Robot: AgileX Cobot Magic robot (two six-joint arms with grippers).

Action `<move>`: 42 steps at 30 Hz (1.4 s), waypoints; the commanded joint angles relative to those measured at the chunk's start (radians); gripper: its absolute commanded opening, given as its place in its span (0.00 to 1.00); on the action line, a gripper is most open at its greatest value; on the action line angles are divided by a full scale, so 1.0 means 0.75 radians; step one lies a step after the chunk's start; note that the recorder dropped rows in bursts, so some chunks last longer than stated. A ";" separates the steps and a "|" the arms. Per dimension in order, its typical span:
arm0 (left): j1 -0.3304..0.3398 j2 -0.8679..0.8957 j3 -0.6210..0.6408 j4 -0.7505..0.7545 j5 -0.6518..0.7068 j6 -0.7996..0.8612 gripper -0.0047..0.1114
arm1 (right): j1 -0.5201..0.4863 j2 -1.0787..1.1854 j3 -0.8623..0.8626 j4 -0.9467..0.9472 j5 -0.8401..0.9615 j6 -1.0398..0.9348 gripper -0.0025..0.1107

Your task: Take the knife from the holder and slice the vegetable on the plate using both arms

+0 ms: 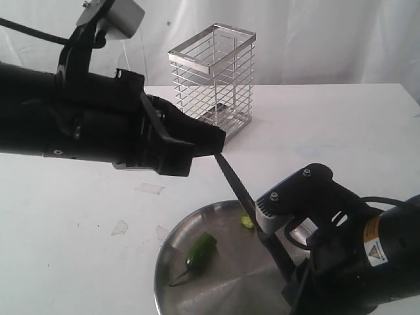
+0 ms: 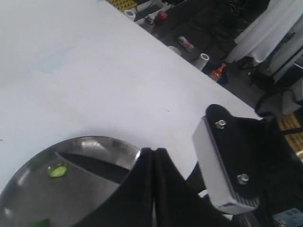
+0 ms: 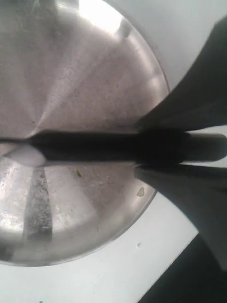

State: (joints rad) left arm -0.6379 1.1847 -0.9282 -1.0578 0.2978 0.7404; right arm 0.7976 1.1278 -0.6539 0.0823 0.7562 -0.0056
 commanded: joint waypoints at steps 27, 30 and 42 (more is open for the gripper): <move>-0.004 0.364 -0.013 -0.206 -0.185 0.445 0.04 | 0.001 -0.167 0.006 0.035 0.133 -0.029 0.02; -0.004 0.335 -0.013 -0.192 -0.180 0.445 0.04 | 0.001 -0.224 0.013 -0.026 0.206 0.037 0.02; -0.004 0.151 0.015 0.570 0.143 -0.090 0.50 | 0.001 -0.158 0.022 -0.221 0.154 0.162 0.02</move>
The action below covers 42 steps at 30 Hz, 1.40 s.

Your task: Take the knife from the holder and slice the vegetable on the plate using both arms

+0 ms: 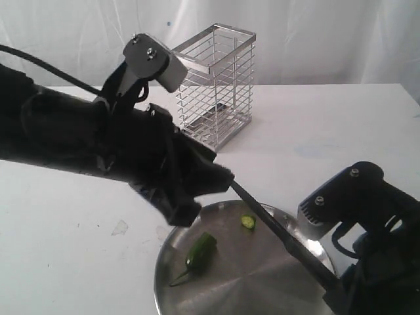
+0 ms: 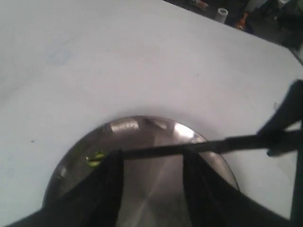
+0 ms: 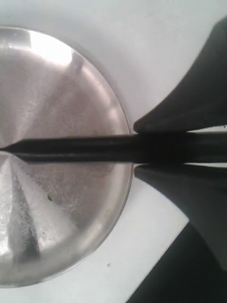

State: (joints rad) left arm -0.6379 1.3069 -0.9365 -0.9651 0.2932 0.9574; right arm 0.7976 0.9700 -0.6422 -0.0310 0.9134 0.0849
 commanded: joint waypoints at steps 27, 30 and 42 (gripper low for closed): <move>-0.070 0.663 -0.027 0.739 -0.153 -0.768 0.53 | -0.055 0.404 0.004 -0.308 -0.264 0.177 0.02; -0.070 0.690 -0.027 0.736 -0.196 -0.799 0.41 | -0.055 0.404 -0.004 -0.308 -0.270 0.175 0.02; -0.070 0.690 -0.224 0.729 -0.050 -0.817 0.34 | -0.055 0.404 -0.044 -0.308 -0.258 0.160 0.02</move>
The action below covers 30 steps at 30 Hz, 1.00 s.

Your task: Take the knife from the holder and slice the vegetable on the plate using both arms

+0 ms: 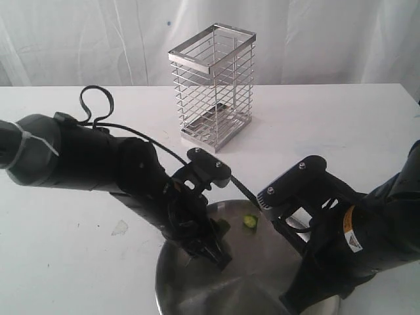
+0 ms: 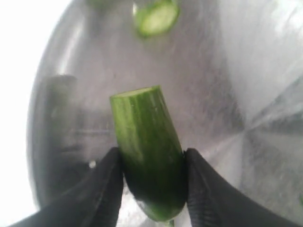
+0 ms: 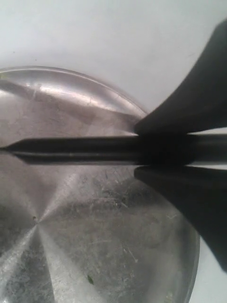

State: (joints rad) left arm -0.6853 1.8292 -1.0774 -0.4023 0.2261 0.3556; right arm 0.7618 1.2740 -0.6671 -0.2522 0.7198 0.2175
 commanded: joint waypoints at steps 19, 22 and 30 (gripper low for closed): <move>-0.096 0.020 -0.037 -0.002 0.019 -0.001 0.58 | -0.008 -0.015 -0.010 0.144 0.205 -0.217 0.02; -0.096 -0.022 -0.037 0.030 0.067 -0.001 0.58 | -0.008 -0.017 -0.010 0.157 0.223 -0.226 0.02; -0.082 -0.097 -0.037 0.075 0.143 -0.007 0.58 | -0.008 -0.017 -0.010 0.224 0.236 -0.300 0.02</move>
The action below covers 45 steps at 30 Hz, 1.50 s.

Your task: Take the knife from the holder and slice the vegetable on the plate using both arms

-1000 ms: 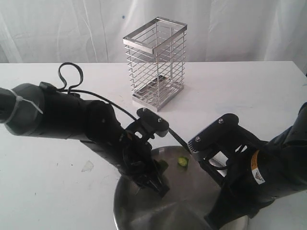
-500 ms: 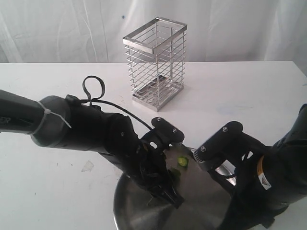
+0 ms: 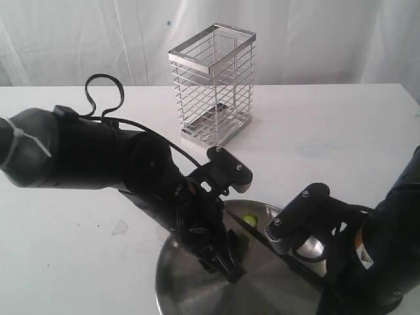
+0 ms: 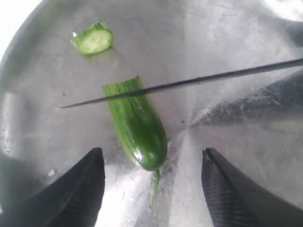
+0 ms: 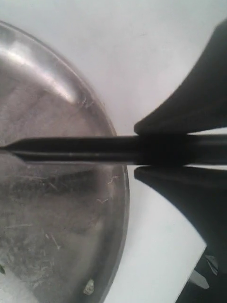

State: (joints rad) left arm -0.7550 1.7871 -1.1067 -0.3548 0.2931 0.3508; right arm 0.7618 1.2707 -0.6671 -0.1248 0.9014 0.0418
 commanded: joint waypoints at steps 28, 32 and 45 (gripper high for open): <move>0.077 -0.047 0.002 0.025 0.099 -0.018 0.58 | -0.008 0.218 -0.010 -0.108 -0.223 0.045 0.02; 0.077 -0.047 0.002 0.025 0.099 -0.018 0.58 | -0.008 0.228 -0.010 -0.103 -0.223 0.048 0.02; 0.074 -0.047 0.002 -0.010 0.014 -0.055 0.58 | -0.008 0.277 -0.010 -0.083 -0.233 0.048 0.02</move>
State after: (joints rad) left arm -0.6989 1.7630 -1.1067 -0.3376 0.3128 0.3221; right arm 0.7618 1.4769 -0.6671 -0.1895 0.7309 0.0738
